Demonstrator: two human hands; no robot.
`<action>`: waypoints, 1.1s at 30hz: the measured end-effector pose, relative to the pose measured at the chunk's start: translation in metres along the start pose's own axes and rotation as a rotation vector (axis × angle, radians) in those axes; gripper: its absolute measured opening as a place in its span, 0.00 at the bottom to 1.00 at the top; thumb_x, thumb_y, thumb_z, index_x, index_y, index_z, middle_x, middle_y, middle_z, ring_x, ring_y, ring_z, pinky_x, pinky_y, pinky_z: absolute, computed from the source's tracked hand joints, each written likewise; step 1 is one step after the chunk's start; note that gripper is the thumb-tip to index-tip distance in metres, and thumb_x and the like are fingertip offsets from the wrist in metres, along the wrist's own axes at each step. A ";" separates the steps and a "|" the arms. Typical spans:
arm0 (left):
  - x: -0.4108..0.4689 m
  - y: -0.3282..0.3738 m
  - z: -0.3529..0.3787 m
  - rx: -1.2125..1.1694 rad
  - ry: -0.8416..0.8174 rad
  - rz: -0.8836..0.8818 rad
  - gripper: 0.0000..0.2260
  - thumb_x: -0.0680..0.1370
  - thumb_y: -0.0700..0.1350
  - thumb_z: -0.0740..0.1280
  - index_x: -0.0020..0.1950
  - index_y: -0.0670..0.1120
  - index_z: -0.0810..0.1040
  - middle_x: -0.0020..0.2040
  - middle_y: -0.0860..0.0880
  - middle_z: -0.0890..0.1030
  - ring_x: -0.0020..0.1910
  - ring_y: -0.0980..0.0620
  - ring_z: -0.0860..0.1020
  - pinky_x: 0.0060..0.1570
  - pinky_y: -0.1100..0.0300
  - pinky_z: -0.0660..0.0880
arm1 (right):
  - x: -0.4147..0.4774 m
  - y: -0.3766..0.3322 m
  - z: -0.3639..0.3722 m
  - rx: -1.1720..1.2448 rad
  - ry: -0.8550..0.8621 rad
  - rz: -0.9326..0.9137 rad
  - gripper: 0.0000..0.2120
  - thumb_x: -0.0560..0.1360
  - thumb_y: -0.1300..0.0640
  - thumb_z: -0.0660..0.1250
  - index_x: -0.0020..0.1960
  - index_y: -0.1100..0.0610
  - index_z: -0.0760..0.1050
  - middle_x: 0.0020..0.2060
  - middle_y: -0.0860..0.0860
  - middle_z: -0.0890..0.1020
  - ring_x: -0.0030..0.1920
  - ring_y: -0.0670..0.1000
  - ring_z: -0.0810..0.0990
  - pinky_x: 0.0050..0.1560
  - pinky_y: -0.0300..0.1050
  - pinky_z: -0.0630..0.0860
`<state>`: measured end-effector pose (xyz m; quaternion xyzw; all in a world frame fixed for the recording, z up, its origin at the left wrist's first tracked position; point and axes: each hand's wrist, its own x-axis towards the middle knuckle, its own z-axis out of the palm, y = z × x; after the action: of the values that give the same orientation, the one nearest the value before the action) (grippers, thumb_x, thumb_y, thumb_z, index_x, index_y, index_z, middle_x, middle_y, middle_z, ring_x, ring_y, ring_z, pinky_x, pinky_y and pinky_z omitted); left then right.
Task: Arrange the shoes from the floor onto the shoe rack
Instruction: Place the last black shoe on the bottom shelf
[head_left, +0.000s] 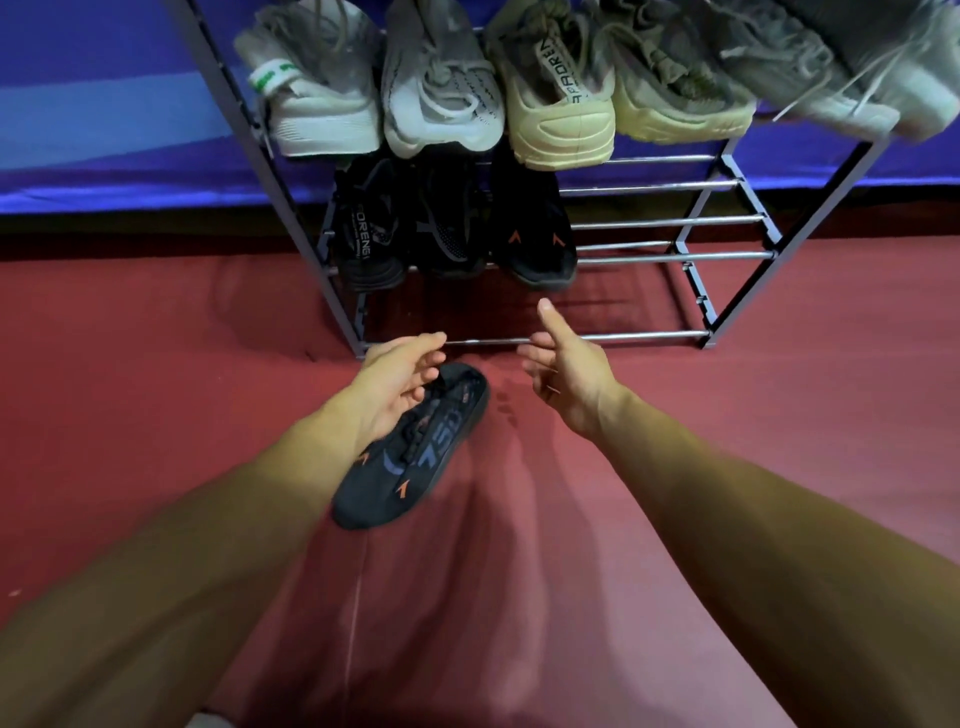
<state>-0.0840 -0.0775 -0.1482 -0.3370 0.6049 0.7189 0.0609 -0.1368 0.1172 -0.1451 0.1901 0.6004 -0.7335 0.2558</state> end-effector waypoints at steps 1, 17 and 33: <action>-0.002 -0.007 -0.007 0.051 0.010 -0.001 0.05 0.74 0.49 0.74 0.46 0.50 0.81 0.41 0.53 0.83 0.36 0.57 0.76 0.34 0.64 0.67 | -0.004 0.008 0.002 -0.034 -0.009 0.008 0.24 0.74 0.36 0.70 0.52 0.57 0.78 0.43 0.51 0.86 0.41 0.48 0.82 0.37 0.38 0.71; 0.032 -0.084 -0.084 0.837 0.084 -0.131 0.17 0.71 0.49 0.76 0.55 0.49 0.74 0.53 0.49 0.79 0.53 0.48 0.79 0.53 0.55 0.74 | 0.006 0.127 0.054 -0.384 -0.023 0.257 0.12 0.75 0.52 0.75 0.46 0.59 0.75 0.33 0.54 0.78 0.30 0.50 0.75 0.20 0.34 0.65; 0.045 -0.076 -0.057 0.812 -0.141 -0.204 0.15 0.65 0.31 0.66 0.49 0.43 0.77 0.41 0.45 0.78 0.39 0.48 0.73 0.33 0.60 0.68 | 0.029 0.104 0.028 -0.429 -0.069 0.390 0.08 0.74 0.57 0.74 0.47 0.58 0.76 0.33 0.53 0.77 0.27 0.48 0.71 0.23 0.36 0.68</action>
<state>-0.0573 -0.1241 -0.2387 -0.2939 0.7969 0.4337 0.3007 -0.0965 0.0698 -0.2378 0.2185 0.6849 -0.5326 0.4467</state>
